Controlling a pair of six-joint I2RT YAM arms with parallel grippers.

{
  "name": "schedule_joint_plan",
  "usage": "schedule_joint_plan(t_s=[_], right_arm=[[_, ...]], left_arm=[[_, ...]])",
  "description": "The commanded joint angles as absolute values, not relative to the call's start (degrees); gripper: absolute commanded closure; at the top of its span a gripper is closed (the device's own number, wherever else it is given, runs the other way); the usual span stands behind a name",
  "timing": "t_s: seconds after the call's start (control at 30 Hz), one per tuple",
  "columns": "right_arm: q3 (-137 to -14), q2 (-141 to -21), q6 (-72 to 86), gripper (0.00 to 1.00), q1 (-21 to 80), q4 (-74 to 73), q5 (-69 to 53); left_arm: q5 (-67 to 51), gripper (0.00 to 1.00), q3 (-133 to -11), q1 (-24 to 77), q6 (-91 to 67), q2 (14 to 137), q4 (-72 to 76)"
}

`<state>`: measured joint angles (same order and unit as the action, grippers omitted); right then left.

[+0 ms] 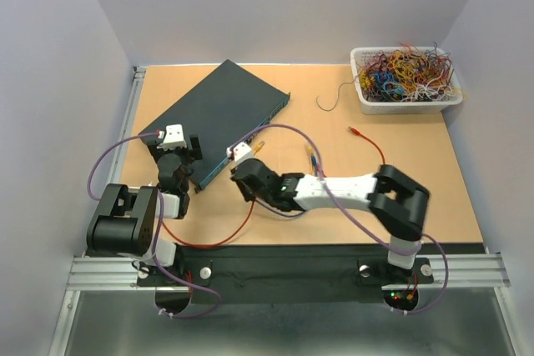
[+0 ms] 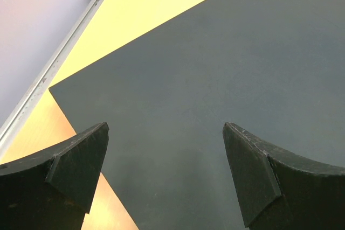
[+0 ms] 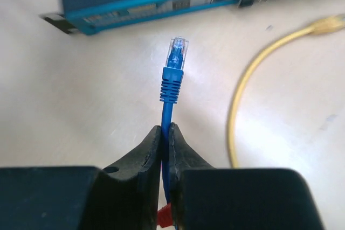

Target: Insert the plug into the switch port

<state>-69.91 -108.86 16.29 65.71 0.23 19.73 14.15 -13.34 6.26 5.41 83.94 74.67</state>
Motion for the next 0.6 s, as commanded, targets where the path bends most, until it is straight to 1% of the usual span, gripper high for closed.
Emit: schedule_joint_plan(t_s=[0.0, 0.17, 0.3, 0.33, 0.37, 0.47, 0.5, 0.57], right_arm=[[-67.0, -93.7, 12.0, 1.00, 65.9, 5.0, 22.1], [-60.8, -80.8, 9.3, 1.00, 65.9, 5.4, 24.7], [-57.5, -70.7, 6.9, 1.00, 65.9, 8.3, 26.3], [-54.9, -68.7, 6.2, 1.00, 65.9, 10.7, 26.1], [-53.3, -64.7, 4.5, 1.00, 65.9, 12.4, 25.3], [-46.3, -58.3, 1.1, 0.99, 65.9, 18.7, 22.1], [-43.5, -55.7, 0.6, 1.00, 65.9, 19.8, 18.9], [-41.2, -54.9, 0.6, 0.99, 65.9, 21.1, 16.2]], left_arm=[[14.6, 0.01, -13.0, 5.8, 5.5, 83.6, 90.4], [14.5, 0.01, -13.0, 5.8, 5.5, 83.6, 90.4], [14.5, 0.01, -13.0, 5.9, 5.5, 83.6, 90.4], [14.6, 0.01, -13.0, 5.9, 5.5, 83.6, 90.4], [14.5, 0.01, -13.1, 5.9, 5.5, 83.6, 90.4], [14.5, 0.01, -13.0, 5.9, 5.4, 83.6, 90.4], [14.5, 0.01, -13.0, 5.9, 5.4, 83.6, 90.4], [14.5, 0.01, -13.0, 5.9, 5.4, 83.6, 90.4]])
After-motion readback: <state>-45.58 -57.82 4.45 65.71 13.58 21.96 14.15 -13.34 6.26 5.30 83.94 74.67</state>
